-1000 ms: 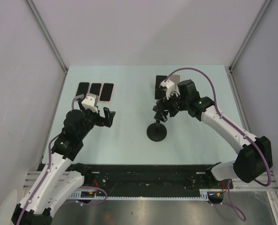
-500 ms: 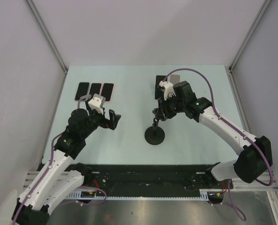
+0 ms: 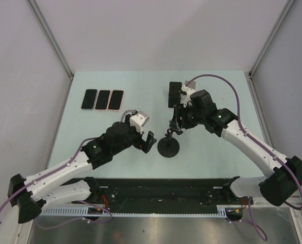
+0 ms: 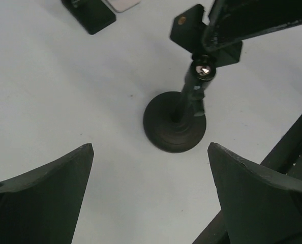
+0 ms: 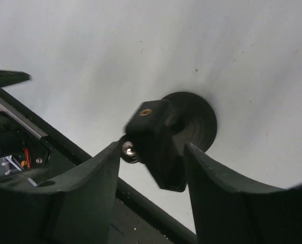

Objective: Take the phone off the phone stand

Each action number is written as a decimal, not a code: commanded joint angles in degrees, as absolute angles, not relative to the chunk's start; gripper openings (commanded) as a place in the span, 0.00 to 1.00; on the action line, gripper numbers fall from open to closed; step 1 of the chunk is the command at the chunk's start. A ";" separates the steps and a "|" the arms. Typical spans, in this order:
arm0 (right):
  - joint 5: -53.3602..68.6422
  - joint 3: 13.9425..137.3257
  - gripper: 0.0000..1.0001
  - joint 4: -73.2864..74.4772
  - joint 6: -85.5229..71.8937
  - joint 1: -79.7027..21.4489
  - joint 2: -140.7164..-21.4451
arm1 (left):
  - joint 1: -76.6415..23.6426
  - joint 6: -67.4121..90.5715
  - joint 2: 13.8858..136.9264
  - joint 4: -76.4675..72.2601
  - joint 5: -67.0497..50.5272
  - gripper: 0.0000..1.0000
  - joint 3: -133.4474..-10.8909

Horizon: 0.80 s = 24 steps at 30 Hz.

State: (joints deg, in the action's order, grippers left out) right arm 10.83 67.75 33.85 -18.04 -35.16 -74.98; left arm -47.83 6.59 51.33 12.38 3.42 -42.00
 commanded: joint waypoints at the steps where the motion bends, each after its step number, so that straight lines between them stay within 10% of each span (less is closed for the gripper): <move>1: 10.63 69.79 0.67 30.41 -20.48 -35.77 -70.05 | -55.70 6.95 58.51 4.93 13.97 1.00 -45.35; 18: -4.39 63.73 0.86 29.62 -10.99 -33.49 -51.07 | -57.57 1.94 80.58 -21.26 5.80 0.95 -44.47; 24: 0.77 59.07 0.89 27.08 -5.03 -31.20 -45.18 | -57.57 0.18 83.76 -23.99 3.52 0.62 -44.56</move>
State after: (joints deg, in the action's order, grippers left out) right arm -1.93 61.58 31.05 -10.72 -32.08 -48.27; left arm -57.12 3.27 83.09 -18.26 6.39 -43.75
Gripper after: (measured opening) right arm 0.881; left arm 0.793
